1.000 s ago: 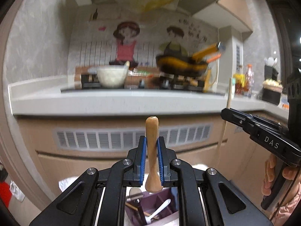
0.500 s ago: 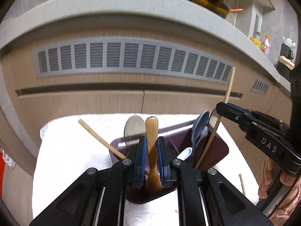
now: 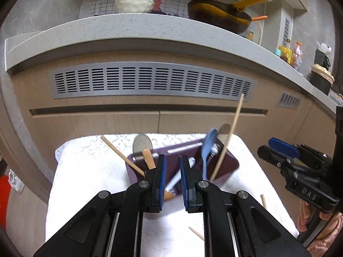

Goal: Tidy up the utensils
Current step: 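Raise the wooden spoon and chopstick over the purple caddy and drop them in, then grasp a chopstick with the left tool while the right tool grasps another chopstick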

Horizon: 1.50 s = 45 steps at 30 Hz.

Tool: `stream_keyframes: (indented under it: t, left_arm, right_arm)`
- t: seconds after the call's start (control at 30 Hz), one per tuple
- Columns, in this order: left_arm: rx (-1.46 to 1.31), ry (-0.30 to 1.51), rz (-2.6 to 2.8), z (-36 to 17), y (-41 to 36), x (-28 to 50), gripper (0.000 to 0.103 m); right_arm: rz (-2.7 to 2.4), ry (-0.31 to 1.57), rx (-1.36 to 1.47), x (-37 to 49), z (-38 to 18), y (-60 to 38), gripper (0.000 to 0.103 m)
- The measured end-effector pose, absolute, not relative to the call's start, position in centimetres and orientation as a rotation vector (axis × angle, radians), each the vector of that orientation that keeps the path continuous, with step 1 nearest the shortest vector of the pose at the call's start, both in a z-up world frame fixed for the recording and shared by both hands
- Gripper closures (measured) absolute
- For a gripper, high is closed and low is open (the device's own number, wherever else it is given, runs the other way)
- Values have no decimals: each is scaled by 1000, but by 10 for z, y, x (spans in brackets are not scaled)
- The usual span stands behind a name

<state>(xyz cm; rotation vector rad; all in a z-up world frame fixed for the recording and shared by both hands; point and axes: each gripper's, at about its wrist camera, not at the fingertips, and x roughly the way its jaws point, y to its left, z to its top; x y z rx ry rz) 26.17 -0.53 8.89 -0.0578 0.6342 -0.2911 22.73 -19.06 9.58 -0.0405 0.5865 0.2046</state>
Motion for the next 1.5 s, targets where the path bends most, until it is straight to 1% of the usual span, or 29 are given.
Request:
stream_keyframes:
  t: [0.03,0.07,0.13,0.17,0.2,0.23,0.3,0.33,0.4,0.5,0.57,0.6,0.7,0.77,0.8,0.83,0.87,0.9,0.93,0.97,1.0,1.03,1.1,1.2,1.33,1.5]
  left_arm:
    - [-52,643,-291,88,-8,256,87]
    - [-50,650,-291,87,-10,253,86]
    - [-50,672,-299,82,-14,245,77]
    - [-49,685,-301,79,-18,240,75]
    - [-45,698,-302,76,-22,237,75]
    - [-35,714,-304,70,-26,232,75]
    - [-19,745,-313,59,-35,225,75]
    - [-12,764,-317,54,-40,222,75]
    - [-5,806,-328,42,-49,216,75]
    - [-8,866,-334,25,-56,210,75]
    - [-20,929,-338,11,-59,207,75]
    - [-30,967,-341,3,-61,206,74]
    - [-91,1090,-372,-22,-63,206,74]
    - [-161,1211,-383,-44,-64,209,74]
    - [-188,1247,-381,-51,-64,211,74]
    - [-223,1272,-383,-57,-64,212,74]
    - [-228,1259,-377,-56,-64,212,74]
    - [-217,1248,-367,-54,-66,213,74]
    - [-208,1241,-361,-53,-67,214,74]
    - [-197,1233,-352,-52,-70,218,74]
    - [-181,1231,-338,-52,-74,221,74]
    - [-173,1233,-329,-54,-77,224,74]
    - [-137,1212,-304,-53,-86,230,74]
    - [-59,1182,-289,-51,-102,236,74]
    - [53,1134,-276,-53,-119,234,74]
    - [85,1115,-291,-55,-123,234,74]
  right_arm:
    - [182,589,-64,219,93,-193,39]
    - [164,589,-88,212,90,-195,38]
    - [133,599,-134,198,82,-199,37]
    - [124,607,-147,194,79,-201,34]
    - [111,618,-160,189,74,-204,28]
    - [98,628,-169,183,68,-208,25]
    - [56,648,-189,172,56,-214,16]
    - [24,664,-206,167,49,-217,13]
    - [-16,695,-233,160,37,-220,11]
    - [-35,758,-223,149,21,-231,10]
    - [-57,781,-197,143,14,-240,7]
    - [-80,790,-187,140,10,-246,4]
    - [-92,805,-143,133,1,-261,3]
    - [-84,817,-115,128,-5,-267,3]
    - [-74,821,-96,127,-8,-269,4]
    - [-62,825,-75,125,-10,-272,6]
    - [-56,825,-64,125,-11,-272,10]
    - [-54,828,-57,124,-13,-272,18]
    - [-55,837,-63,124,-15,-272,29]
    - [-55,846,-72,126,-17,-272,35]
    - [-52,862,-84,128,-20,-271,47]
    - [-50,876,-84,129,-22,-270,54]
    - [-39,893,-62,132,-26,-271,55]
    - [-21,915,-27,133,-30,-272,59]
    - [-19,919,-24,135,-31,-272,59]
    - [24,955,4,144,-35,-268,62]
